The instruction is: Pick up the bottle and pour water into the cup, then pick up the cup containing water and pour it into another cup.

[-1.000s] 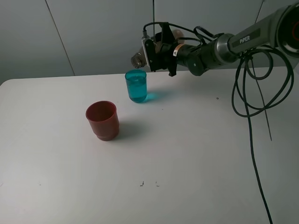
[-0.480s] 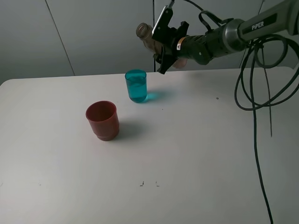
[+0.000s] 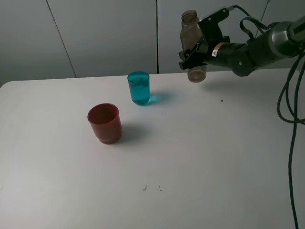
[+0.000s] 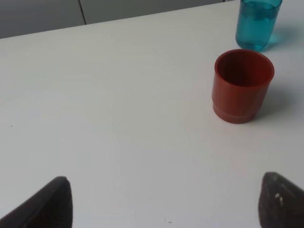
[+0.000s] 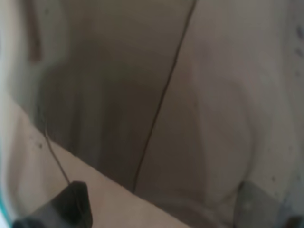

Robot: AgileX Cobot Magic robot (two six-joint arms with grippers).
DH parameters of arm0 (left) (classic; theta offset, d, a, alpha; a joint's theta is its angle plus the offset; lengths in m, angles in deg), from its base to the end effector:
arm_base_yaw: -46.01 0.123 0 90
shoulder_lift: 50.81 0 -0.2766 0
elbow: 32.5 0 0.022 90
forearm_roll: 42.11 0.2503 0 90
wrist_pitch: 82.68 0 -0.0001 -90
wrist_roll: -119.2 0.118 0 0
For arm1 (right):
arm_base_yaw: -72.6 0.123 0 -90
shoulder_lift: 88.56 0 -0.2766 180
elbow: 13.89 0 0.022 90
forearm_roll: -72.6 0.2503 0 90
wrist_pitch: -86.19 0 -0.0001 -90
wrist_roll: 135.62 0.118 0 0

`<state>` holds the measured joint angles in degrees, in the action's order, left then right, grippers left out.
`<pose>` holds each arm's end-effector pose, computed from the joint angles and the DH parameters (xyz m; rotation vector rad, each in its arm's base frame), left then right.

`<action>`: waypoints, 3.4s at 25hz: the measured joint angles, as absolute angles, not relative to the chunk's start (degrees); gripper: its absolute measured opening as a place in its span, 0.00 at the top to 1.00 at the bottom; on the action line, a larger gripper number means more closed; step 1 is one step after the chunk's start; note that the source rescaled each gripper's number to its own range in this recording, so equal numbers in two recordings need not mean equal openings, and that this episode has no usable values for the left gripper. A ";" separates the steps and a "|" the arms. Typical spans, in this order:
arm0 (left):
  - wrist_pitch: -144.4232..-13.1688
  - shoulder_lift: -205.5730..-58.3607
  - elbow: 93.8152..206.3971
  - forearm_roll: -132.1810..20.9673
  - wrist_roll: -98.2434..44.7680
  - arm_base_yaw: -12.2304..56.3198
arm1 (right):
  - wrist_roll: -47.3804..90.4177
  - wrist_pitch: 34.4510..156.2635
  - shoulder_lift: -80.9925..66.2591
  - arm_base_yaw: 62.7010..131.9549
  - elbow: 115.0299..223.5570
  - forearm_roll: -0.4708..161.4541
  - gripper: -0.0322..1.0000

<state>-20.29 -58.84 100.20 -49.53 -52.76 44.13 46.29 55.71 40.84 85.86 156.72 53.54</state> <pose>0.0229 -0.0143 0.2679 0.1867 2.0403 -0.0882 0.4496 0.1260 0.1236 -0.5695 1.8255 0.1426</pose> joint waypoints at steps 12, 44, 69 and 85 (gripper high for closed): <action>-20.29 -58.84 100.20 -49.53 -52.76 44.13 | 52.48 45.48 40.80 76.31 149.43 52.47 0.96; -20.29 -58.84 100.20 -49.53 -52.64 44.13 | 54.83 42.67 47.26 69.83 152.16 52.45 0.96; -20.29 -58.84 100.20 -49.53 -52.64 44.13 | 58.62 54.08 38.71 69.83 147.54 47.10 0.00; -20.29 -58.84 100.20 -49.53 -52.64 44.13 | 71.53 58.10 21.54 72.80 127.52 25.76 0.00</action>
